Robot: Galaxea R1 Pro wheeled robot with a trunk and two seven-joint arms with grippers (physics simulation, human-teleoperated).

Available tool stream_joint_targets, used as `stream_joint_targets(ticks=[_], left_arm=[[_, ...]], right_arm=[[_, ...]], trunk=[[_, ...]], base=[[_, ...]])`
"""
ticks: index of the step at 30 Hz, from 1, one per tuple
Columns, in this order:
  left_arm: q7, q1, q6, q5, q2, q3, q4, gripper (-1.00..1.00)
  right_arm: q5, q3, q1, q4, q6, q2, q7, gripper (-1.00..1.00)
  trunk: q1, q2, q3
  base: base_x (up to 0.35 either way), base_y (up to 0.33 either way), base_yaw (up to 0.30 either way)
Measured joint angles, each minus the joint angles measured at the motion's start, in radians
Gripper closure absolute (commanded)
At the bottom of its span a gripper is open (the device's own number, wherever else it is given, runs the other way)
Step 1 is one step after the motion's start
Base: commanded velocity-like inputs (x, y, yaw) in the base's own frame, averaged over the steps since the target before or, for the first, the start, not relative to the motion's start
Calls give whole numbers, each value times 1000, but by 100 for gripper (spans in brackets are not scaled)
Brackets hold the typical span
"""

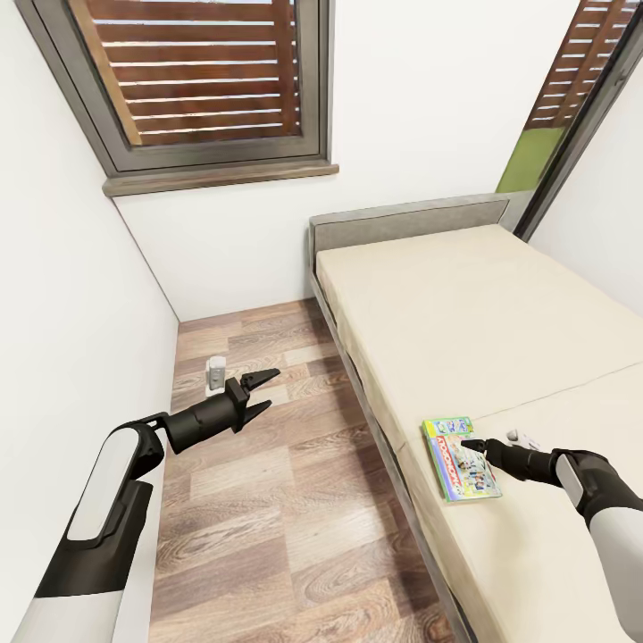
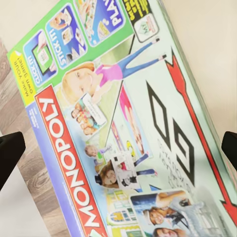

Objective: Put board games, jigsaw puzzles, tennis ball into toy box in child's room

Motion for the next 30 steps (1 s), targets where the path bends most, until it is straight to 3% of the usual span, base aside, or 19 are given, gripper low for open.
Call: stream_joint_targets(ticks=[30], left_arm=[[0, 0, 0, -4, 0, -1, 0, -100]], right_arm=[[0, 0, 0, 0, -1, -1, 0, -100]], trunk=[[0, 0, 0]], base=[[0, 0, 53]])
